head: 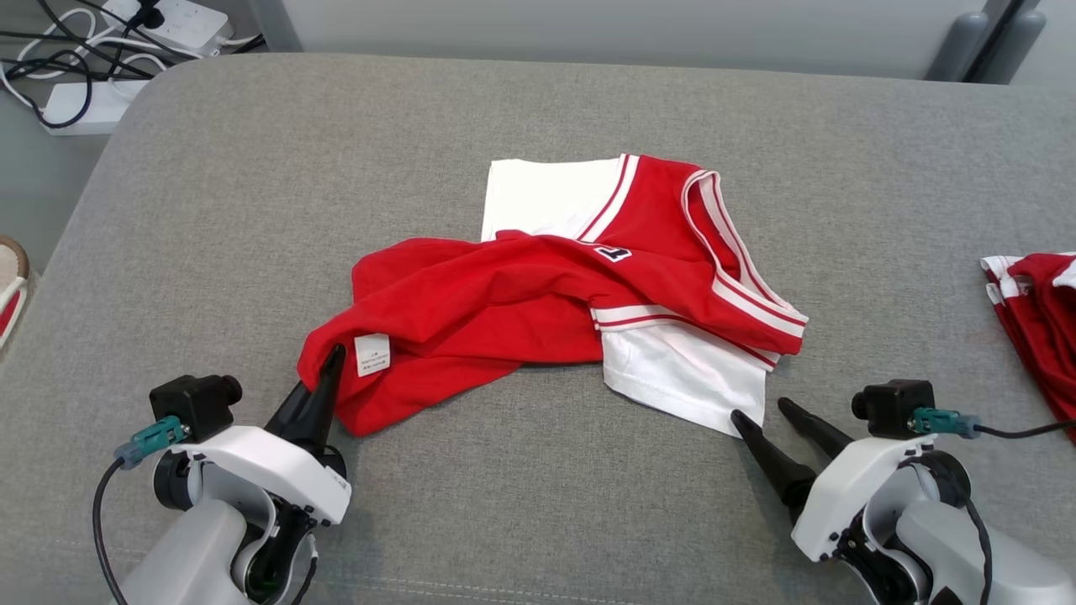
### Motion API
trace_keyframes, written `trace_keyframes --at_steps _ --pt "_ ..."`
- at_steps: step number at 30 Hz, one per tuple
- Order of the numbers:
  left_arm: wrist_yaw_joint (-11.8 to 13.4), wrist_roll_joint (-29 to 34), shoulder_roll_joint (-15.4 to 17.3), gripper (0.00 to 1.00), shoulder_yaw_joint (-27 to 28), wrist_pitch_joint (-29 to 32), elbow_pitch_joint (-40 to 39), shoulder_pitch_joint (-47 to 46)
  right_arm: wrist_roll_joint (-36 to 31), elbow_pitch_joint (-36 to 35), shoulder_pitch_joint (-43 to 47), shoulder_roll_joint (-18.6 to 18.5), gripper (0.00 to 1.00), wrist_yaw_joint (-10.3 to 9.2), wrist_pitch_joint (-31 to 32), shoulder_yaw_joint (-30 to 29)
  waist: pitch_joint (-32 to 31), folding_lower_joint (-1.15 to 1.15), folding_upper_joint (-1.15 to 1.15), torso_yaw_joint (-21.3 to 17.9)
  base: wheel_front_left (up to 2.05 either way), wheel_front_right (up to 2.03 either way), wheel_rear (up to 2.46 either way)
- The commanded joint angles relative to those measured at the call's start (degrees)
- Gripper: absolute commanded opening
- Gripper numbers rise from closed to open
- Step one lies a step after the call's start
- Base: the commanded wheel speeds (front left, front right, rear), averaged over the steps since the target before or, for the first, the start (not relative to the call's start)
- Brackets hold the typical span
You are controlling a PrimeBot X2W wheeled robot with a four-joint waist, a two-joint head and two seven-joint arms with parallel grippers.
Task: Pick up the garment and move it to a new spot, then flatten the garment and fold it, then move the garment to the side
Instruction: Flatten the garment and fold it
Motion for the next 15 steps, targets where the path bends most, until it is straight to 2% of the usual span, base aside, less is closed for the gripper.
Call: trace_keyframes --at_steps 1,5,6,7,8,9,12,13,14,15 --pt "-0.41 0.16 1.69 0.00 1.68 -0.60 -0.95 -1.28 0.38 0.05 -0.62 0.14 1.00 0.24 -0.83 0.21 0.27 0.00 0.00 0.38 0.00 0.00 0.00" --pt "-0.41 0.10 1.69 0.00 1.56 -0.60 -0.99 -1.45 0.69 0.33 -0.84 0.53 1.00 0.24 -0.83 0.69 0.52 0.00 0.00 0.66 0.00 0.00 0.00" --pt "-0.41 0.07 1.69 0.00 1.55 -0.60 -1.03 -1.51 0.81 0.42 -0.94 0.64 0.93 0.24 -0.83 1.07 0.62 0.00 0.00 0.74 0.00 0.00 0.00" --pt "-0.41 0.04 1.70 0.00 1.52 -0.60 -1.06 -1.58 1.01 0.53 -1.07 0.75 0.74 0.24 -0.83 1.51 0.72 0.00 0.00 0.80 0.00 0.00 0.00" --pt "-0.41 0.02 1.71 0.00 1.51 -0.60 -1.09 -1.67 1.28 0.71 -1.20 0.85 0.48 0.24 -0.83 2.05 0.81 0.00 0.00 0.86 0.00 0.00 0.00" --pt "-0.41 -0.02 1.72 0.00 1.48 -0.60 -1.11 -1.75 1.62 0.93 -1.37 0.88 0.35 0.24 -0.77 2.62 0.88 0.00 0.00 0.92 0.00 0.00 0.00" --pt "-0.41 -0.10 1.76 0.00 1.46 -0.60 -1.18 -2.08 2.82 1.62 -2.05 0.70 0.19 0.24 -0.66 3.89 1.03 0.00 0.00 1.03 0.00 0.00 0.00" --pt "-0.41 -0.08 1.79 0.00 1.47 -0.60 -1.19 -2.16 3.20 1.82 -2.30 0.59 0.08 0.24 -0.66 4.24 1.04 0.00 0.00 1.03 0.00 0.00 0.00" --pt "-0.41 -0.07 1.81 0.00 1.51 -0.60 -1.22 -2.23 3.61 1.96 -2.55 0.48 0.02 0.24 -0.60 4.59 1.05 0.00 0.00 1.01 0.00 0.00 0.00" --pt "-0.41 -0.07 1.82 0.00 1.54 -0.60 -1.24 -2.28 3.97 2.15 -2.81 0.35 0.00 0.24 -0.49 4.94 1.05 0.00 0.00 0.99 0.00 0.00 0.00"
